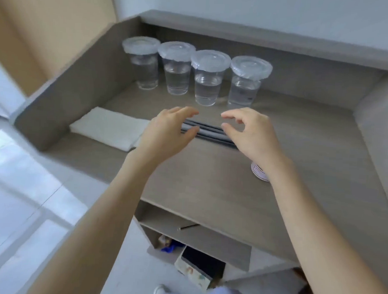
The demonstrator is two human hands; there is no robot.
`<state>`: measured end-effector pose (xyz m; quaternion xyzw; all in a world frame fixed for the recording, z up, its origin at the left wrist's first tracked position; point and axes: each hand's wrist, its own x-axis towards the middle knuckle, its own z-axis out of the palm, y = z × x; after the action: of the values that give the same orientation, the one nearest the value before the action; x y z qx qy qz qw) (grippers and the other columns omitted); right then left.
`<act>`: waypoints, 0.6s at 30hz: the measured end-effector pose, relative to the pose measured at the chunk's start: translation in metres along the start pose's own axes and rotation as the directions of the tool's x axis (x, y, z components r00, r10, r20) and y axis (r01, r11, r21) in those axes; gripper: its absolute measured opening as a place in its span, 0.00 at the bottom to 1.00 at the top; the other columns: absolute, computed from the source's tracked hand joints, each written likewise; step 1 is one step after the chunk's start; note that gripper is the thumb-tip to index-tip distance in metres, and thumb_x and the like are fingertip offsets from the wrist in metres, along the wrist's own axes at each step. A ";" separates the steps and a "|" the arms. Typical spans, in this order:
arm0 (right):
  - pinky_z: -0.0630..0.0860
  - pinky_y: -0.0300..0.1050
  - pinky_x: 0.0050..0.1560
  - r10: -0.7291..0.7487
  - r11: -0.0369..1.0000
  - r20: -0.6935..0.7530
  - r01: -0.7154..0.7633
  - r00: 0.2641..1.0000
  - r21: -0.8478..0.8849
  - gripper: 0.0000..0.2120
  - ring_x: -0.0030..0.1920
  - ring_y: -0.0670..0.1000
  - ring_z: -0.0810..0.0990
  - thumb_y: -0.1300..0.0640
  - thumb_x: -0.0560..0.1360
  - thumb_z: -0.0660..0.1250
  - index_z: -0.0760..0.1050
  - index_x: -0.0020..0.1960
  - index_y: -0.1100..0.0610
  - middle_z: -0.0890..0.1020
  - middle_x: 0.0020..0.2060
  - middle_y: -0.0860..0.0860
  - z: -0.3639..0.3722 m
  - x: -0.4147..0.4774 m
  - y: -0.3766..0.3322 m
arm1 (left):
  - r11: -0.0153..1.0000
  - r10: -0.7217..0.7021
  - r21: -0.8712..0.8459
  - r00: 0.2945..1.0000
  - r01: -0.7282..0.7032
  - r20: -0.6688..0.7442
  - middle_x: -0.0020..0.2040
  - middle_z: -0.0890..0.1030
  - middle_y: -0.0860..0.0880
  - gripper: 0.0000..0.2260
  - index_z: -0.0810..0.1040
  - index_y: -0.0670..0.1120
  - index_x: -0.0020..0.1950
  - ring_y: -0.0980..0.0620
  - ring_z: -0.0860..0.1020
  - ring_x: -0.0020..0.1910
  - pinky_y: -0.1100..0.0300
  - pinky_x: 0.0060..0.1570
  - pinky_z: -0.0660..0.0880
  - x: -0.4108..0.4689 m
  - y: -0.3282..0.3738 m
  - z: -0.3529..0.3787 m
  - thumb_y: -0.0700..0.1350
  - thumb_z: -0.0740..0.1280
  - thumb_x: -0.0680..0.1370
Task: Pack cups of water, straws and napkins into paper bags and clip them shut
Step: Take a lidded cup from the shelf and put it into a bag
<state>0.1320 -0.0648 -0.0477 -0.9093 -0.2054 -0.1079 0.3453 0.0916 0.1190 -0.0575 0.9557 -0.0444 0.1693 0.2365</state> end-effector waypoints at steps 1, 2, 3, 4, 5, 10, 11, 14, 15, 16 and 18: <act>0.64 0.34 0.47 0.015 1.000 -0.013 -0.015 1.000 -0.009 0.10 0.47 0.42 0.71 0.57 0.74 0.68 0.80 0.55 0.52 0.76 0.46 0.44 0.002 0.007 0.002 | 1.000 0.017 -0.017 1.000 -0.017 0.011 0.60 0.78 0.51 0.16 0.75 0.49 0.63 0.47 0.75 0.58 0.54 0.55 0.71 0.013 -0.002 0.002 0.48 0.66 0.76; 0.64 0.34 0.48 0.023 1.000 -0.028 -0.023 0.999 -0.012 0.10 0.47 0.43 0.72 0.58 0.74 0.68 0.80 0.54 0.52 0.77 0.47 0.44 0.004 0.012 0.004 | 0.999 0.026 -0.027 0.999 -0.026 0.019 0.60 0.78 0.52 0.16 0.74 0.49 0.64 0.48 0.74 0.58 0.55 0.55 0.71 0.020 -0.003 0.004 0.49 0.66 0.76; 0.65 0.35 0.49 0.027 0.999 -0.055 -0.028 0.998 -0.019 0.10 0.49 0.46 0.74 0.58 0.73 0.68 0.80 0.54 0.53 0.79 0.49 0.46 0.005 0.018 0.007 | 0.999 0.039 -0.035 0.999 -0.038 0.028 0.60 0.77 0.52 0.17 0.74 0.50 0.64 0.48 0.74 0.58 0.55 0.54 0.71 0.029 -0.003 0.006 0.49 0.66 0.76; 0.64 0.35 0.50 0.023 0.999 -0.087 -0.026 0.996 -0.035 0.09 0.51 0.50 0.75 0.58 0.73 0.68 0.81 0.53 0.54 0.80 0.50 0.48 0.007 0.026 0.011 | 0.998 0.055 -0.041 0.998 -0.054 0.032 0.60 0.77 0.53 0.17 0.74 0.50 0.64 0.48 0.74 0.59 0.54 0.55 0.71 0.039 -0.005 0.007 0.49 0.66 0.76; 0.62 0.34 0.51 0.018 0.998 -0.112 -0.024 0.994 -0.056 0.09 0.53 0.53 0.75 0.59 0.72 0.69 0.81 0.52 0.54 0.80 0.52 0.50 0.009 0.033 0.014 | 0.997 0.068 -0.050 0.997 -0.066 0.029 0.60 0.77 0.53 0.17 0.74 0.50 0.64 0.48 0.74 0.59 0.52 0.55 0.72 0.047 -0.007 0.009 0.49 0.66 0.76; 0.55 0.29 0.54 0.020 0.992 -0.229 -0.049 0.973 -0.120 0.13 0.60 0.57 0.68 0.59 0.72 0.70 0.80 0.56 0.55 0.75 0.60 0.52 0.000 0.066 0.029 | 0.989 0.125 -0.078 0.992 -0.127 -0.030 0.60 0.77 0.53 0.16 0.74 0.49 0.64 0.48 0.74 0.57 0.52 0.52 0.73 0.087 -0.003 0.007 0.49 0.65 0.76; 0.55 0.30 0.56 0.010 0.991 -0.259 -0.045 0.966 -0.129 0.15 0.61 0.58 0.67 0.59 0.71 0.70 0.79 0.57 0.55 0.74 0.61 0.53 -0.002 0.073 0.032 | 0.987 0.139 -0.079 0.989 -0.143 -0.048 0.59 0.78 0.52 0.16 0.75 0.49 0.64 0.48 0.74 0.55 0.53 0.51 0.72 0.095 -0.002 0.007 0.48 0.66 0.76; 0.52 0.31 0.58 -0.009 0.987 -0.290 -0.038 0.957 -0.157 0.20 0.64 0.60 0.63 0.59 0.70 0.72 0.76 0.61 0.55 0.70 0.65 0.55 -0.008 0.093 0.041 | 0.979 0.167 -0.103 0.980 -0.178 -0.108 0.59 0.78 0.51 0.16 0.75 0.48 0.63 0.48 0.75 0.53 0.55 0.48 0.71 0.117 0.004 0.005 0.47 0.66 0.76; 0.51 0.30 0.57 -0.002 0.985 -0.275 -0.046 0.961 -0.168 0.22 0.64 0.60 0.62 0.58 0.70 0.72 0.75 0.63 0.55 0.69 0.66 0.54 -0.010 0.100 0.044 | 0.976 0.174 -0.108 0.978 -0.187 -0.116 0.59 0.78 0.51 0.16 0.75 0.48 0.63 0.48 0.74 0.55 0.55 0.48 0.71 0.123 0.005 0.006 0.47 0.66 0.76; 0.50 0.30 0.57 0.013 0.983 -0.249 -0.058 0.968 -0.173 0.23 0.65 0.60 0.61 0.57 0.70 0.72 0.73 0.64 0.54 0.67 0.67 0.53 -0.012 0.106 0.047 | 0.976 0.180 -0.106 0.977 -0.193 -0.118 0.60 0.78 0.51 0.16 0.75 0.48 0.64 0.48 0.74 0.56 0.56 0.48 0.71 0.128 0.007 0.007 0.47 0.66 0.76; 0.50 0.31 0.58 0.052 0.982 -0.176 -0.082 0.983 -0.170 0.26 0.66 0.58 0.58 0.54 0.71 0.71 0.69 0.68 0.51 0.63 0.69 0.50 -0.013 0.118 0.052 | 0.975 0.187 -0.095 0.974 -0.199 -0.126 0.60 0.78 0.52 0.16 0.75 0.49 0.63 0.47 0.74 0.57 0.57 0.47 0.69 0.137 0.007 0.010 0.47 0.66 0.76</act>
<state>0.2600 -0.0732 -0.0280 -0.9301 -0.1339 -0.1915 0.2832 0.2223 0.1072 -0.0153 0.9213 -0.1322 0.2442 0.2721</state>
